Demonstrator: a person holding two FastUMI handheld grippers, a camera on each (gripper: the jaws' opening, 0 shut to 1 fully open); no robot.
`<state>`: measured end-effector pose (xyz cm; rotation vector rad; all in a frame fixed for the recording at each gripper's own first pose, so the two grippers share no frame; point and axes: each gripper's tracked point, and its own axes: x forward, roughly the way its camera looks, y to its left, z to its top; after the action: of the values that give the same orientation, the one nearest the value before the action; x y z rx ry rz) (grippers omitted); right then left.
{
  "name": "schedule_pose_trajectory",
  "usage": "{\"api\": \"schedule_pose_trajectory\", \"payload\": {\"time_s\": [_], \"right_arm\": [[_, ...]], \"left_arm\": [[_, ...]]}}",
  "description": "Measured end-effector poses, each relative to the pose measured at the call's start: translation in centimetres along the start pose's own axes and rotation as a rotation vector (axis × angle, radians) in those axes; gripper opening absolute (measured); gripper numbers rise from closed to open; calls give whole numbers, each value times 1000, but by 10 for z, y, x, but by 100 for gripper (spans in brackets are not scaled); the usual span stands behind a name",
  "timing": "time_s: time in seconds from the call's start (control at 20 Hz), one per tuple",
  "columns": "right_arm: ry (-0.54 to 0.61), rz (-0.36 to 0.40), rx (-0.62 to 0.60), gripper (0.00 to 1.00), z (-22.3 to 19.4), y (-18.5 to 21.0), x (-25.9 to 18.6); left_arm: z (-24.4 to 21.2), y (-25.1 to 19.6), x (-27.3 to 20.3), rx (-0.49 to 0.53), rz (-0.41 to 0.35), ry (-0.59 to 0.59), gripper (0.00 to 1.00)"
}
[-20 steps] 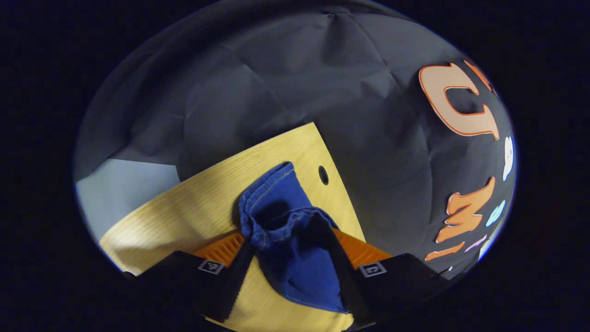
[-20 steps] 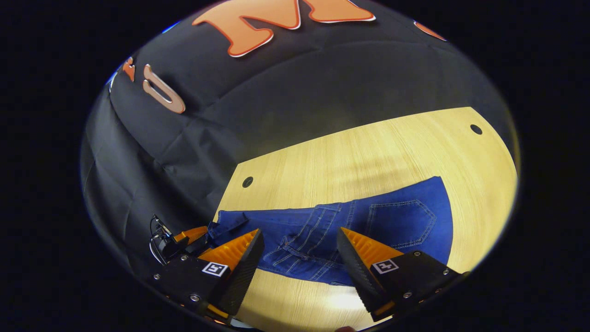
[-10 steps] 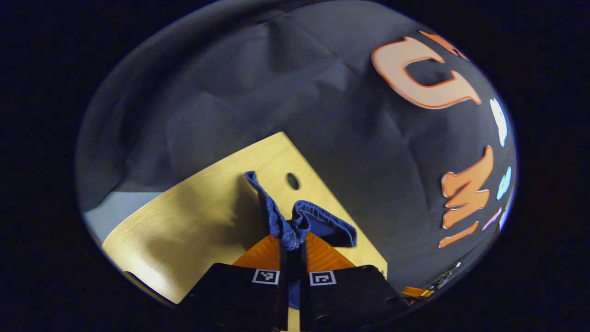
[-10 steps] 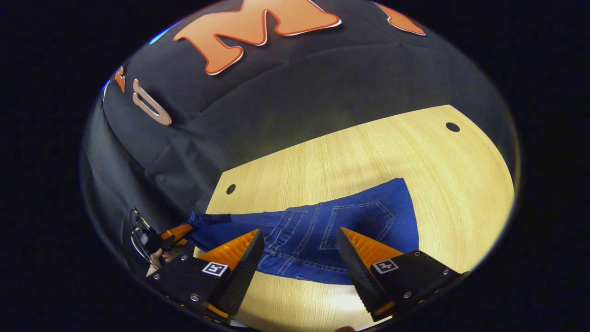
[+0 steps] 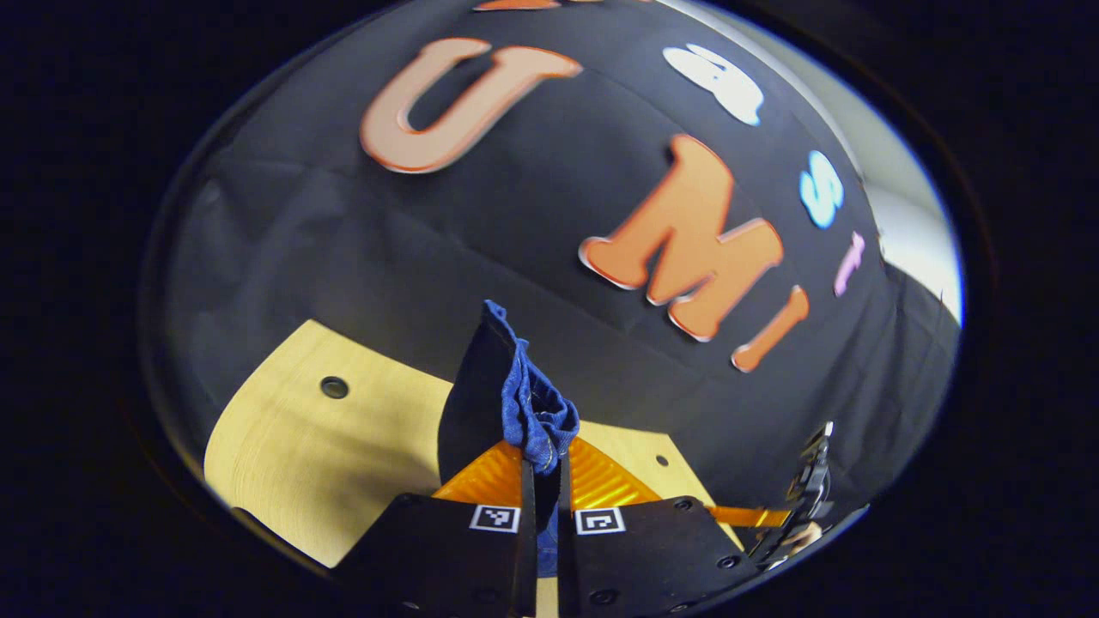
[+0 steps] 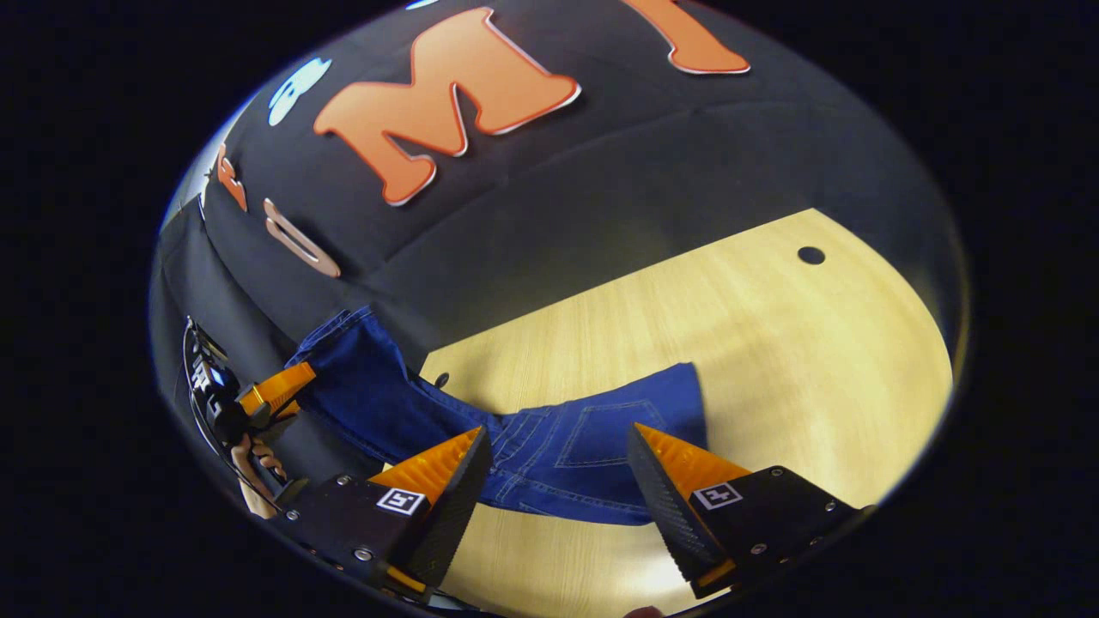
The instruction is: Grasp the waist and the cuffs of the jeans and fold them to make the two legs overlap; first hold the waist and fold one-third of the jeans toward the cuffs, then hold the cuffs and fold the remaining one-third in the same direction to finish folding.
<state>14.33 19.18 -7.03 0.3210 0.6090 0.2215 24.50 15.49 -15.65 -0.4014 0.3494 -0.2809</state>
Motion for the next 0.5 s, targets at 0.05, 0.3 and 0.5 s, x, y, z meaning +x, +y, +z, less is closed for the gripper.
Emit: {"api": "schedule_pose_trajectory", "payload": {"time_s": [0.05,0.3,0.5], "right_arm": [[-21,-4,11,98,8,-9,-11],[-88,-31,67,98,29,-59,-68],[-95,-79,109,98,21,-103,-99]], "left_arm": [[-11,-23,6,21,-15,25,10],[-77,-103,49,46,-59,131,9],[-140,-147,91,107,-50,227,9]]}}
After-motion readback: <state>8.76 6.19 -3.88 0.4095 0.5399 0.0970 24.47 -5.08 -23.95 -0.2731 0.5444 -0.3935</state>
